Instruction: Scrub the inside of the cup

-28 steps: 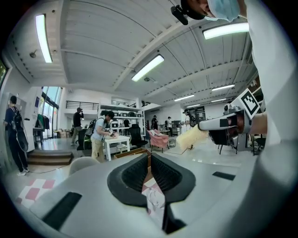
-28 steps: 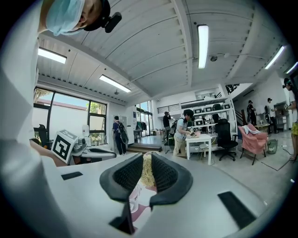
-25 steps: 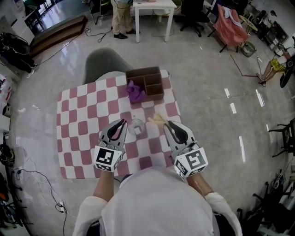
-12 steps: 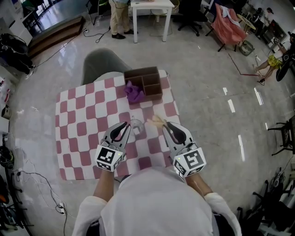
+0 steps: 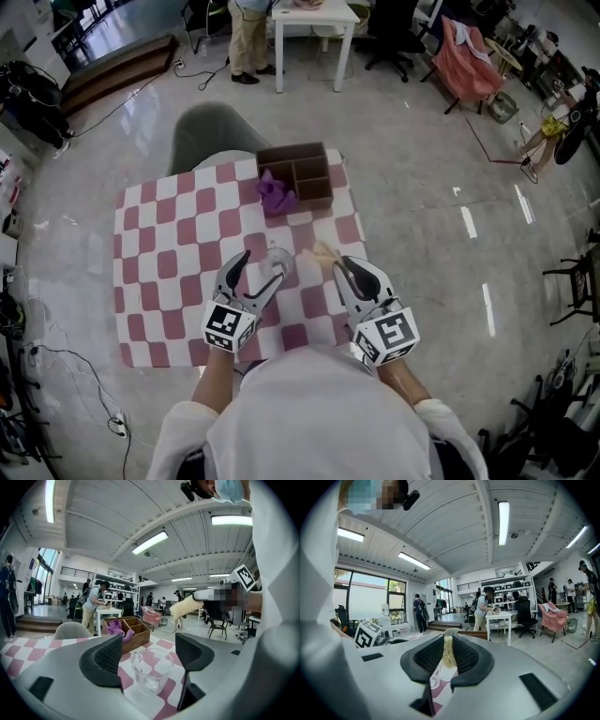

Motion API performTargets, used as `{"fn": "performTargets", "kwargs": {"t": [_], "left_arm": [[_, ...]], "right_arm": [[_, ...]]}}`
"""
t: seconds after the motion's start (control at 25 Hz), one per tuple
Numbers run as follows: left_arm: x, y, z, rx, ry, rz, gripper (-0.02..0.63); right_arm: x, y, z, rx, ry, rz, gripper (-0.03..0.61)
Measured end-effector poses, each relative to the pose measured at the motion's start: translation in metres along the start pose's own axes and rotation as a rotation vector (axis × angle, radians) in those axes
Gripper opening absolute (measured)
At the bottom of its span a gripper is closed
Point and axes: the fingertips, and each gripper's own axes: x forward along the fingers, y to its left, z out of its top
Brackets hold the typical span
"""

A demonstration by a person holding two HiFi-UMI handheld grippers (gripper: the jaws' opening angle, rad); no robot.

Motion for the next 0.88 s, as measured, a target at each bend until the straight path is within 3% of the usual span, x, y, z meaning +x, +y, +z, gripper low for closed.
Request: {"fn": "performTargets", "kwargs": {"t": [0.28, 0.88], "left_arm": [[0.008, -0.004, -0.027, 0.042, 0.032, -0.012, 0.368], [0.033, -0.009, -0.072, 0.008, 0.108, -0.056, 0.378]], "right_arm": [[-0.003, 0.001, -0.004, -0.005, 0.020, -0.003, 0.071], [-0.011, -0.003, -0.012, -0.002, 0.040, -0.030, 0.071]]}}
